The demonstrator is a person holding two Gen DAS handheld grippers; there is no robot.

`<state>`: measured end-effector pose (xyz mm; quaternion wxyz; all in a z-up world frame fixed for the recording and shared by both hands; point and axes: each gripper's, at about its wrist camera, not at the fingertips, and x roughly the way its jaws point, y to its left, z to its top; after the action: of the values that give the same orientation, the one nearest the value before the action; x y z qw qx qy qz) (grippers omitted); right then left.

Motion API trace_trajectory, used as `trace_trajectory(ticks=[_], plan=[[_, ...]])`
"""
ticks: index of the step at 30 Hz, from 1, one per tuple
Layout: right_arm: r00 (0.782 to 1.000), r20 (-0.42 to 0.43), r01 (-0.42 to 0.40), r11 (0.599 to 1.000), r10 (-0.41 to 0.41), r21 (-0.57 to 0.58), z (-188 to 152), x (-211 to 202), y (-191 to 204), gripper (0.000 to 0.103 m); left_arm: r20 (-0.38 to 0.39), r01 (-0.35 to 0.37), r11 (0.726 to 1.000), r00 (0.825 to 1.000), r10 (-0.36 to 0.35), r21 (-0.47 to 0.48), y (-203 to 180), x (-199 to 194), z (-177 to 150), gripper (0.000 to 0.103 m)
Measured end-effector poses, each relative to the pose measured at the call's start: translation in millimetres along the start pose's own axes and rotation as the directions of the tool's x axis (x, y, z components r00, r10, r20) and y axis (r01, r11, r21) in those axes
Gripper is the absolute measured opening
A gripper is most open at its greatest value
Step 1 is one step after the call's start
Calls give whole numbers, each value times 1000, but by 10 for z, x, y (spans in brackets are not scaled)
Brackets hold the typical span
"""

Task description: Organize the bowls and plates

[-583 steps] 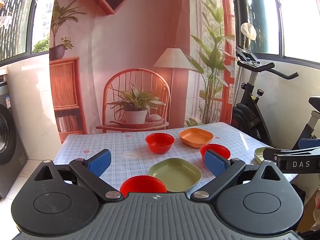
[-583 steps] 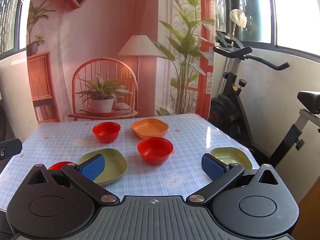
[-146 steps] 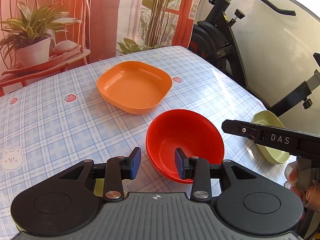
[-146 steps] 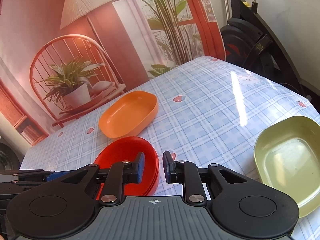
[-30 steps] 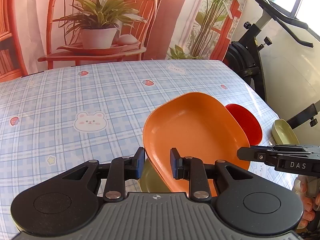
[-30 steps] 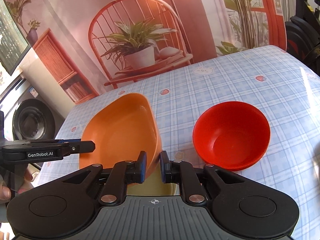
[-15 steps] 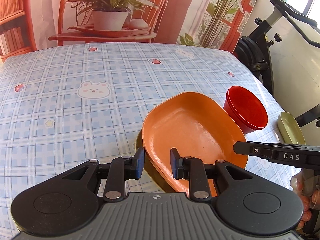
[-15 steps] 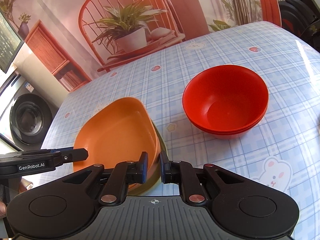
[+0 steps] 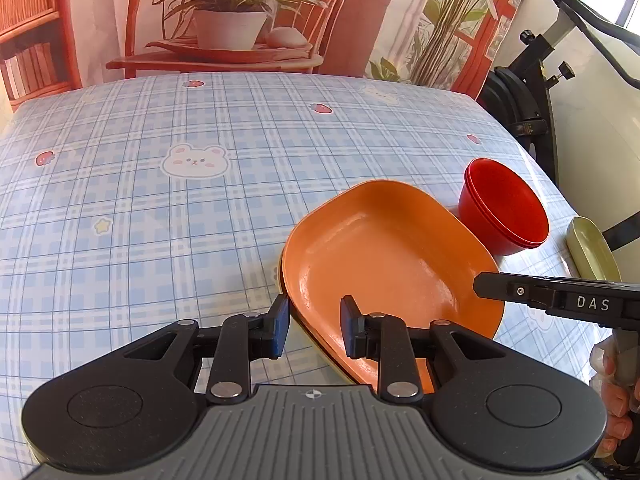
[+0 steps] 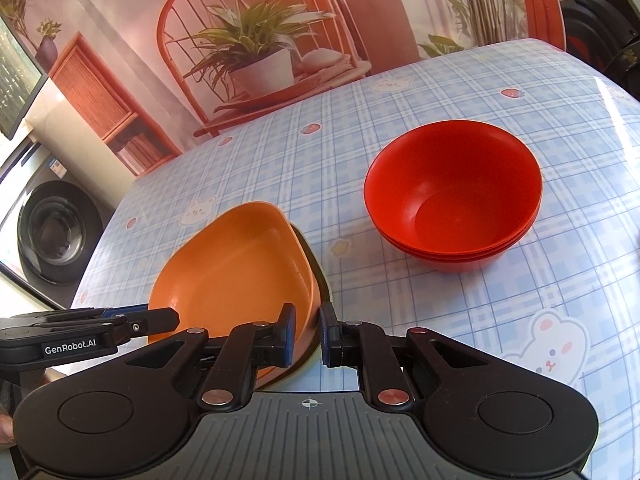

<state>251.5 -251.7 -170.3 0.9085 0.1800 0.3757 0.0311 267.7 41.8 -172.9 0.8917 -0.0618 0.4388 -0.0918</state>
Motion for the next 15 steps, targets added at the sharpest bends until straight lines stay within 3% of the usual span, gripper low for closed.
trace_trajectory(ticks=[15], plan=[[999, 29, 37, 998, -35, -44, -9, -58, 0, 14, 37, -14, 1000, 999, 14, -13, 16, -51, 40, 27]])
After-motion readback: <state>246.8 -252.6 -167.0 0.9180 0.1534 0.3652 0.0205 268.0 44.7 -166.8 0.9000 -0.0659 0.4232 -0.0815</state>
